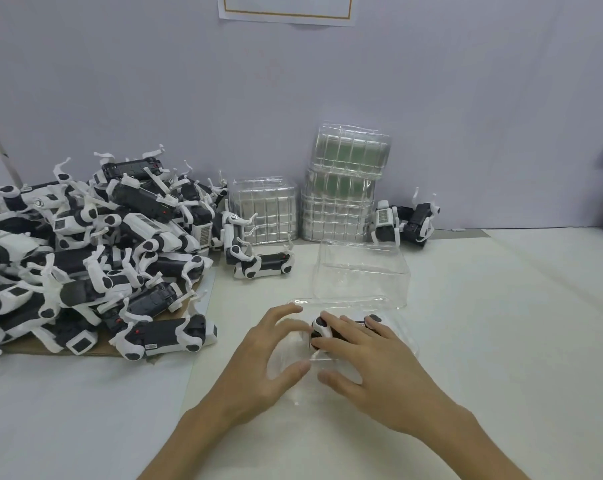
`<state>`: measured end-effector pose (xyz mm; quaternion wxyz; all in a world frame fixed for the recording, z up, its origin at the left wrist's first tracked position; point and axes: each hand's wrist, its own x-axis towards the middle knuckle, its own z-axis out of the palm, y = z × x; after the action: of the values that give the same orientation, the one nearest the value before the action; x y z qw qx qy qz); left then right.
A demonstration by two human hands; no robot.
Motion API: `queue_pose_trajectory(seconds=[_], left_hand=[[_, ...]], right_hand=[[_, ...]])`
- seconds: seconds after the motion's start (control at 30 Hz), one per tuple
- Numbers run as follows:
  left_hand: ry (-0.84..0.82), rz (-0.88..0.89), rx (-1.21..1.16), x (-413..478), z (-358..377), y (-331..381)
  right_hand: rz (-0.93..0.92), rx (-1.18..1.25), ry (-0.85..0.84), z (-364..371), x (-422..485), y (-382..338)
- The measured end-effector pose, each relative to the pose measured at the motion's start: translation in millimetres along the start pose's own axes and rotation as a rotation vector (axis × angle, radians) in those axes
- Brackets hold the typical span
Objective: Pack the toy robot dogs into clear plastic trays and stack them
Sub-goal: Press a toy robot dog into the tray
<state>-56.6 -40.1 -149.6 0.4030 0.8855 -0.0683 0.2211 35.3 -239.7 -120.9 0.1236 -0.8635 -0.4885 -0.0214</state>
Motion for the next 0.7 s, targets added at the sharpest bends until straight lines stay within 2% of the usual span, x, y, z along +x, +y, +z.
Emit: queue_pose_trajectory(seconds=[0.1,0.23,0.3,0.37,0.43,0.57,0.63,0.7], left_hand=[[0.045,-0.045,-0.003,0,-1,-4],[0.210,-0.150,-0.088,14,1,-10],[0.200,-0.180,-0.010,33,4,-11],[0.110,-0.167,0.120,60,9,-13],[0.011,-0.116,0.282,92,17,-13],[-0.131,-0.083,0.525,136,33,-20],[-0.144,-0.071,0.638,142,37,-26],[-0.088,-0.028,0.710,138,33,-30]], right_hand=[[0.007,0.005,0.015,-5,-9,9],[0.017,0.000,-0.050,-15,-32,25],[0.004,-0.018,-0.101,-18,-42,30],[-0.001,-0.006,-0.088,-23,-48,29],[0.005,0.001,-0.021,-31,-54,26],[0.035,0.033,0.254,-46,-70,24],[0.095,0.062,0.360,-59,-74,34],[0.137,0.058,0.467,-73,-72,48]])
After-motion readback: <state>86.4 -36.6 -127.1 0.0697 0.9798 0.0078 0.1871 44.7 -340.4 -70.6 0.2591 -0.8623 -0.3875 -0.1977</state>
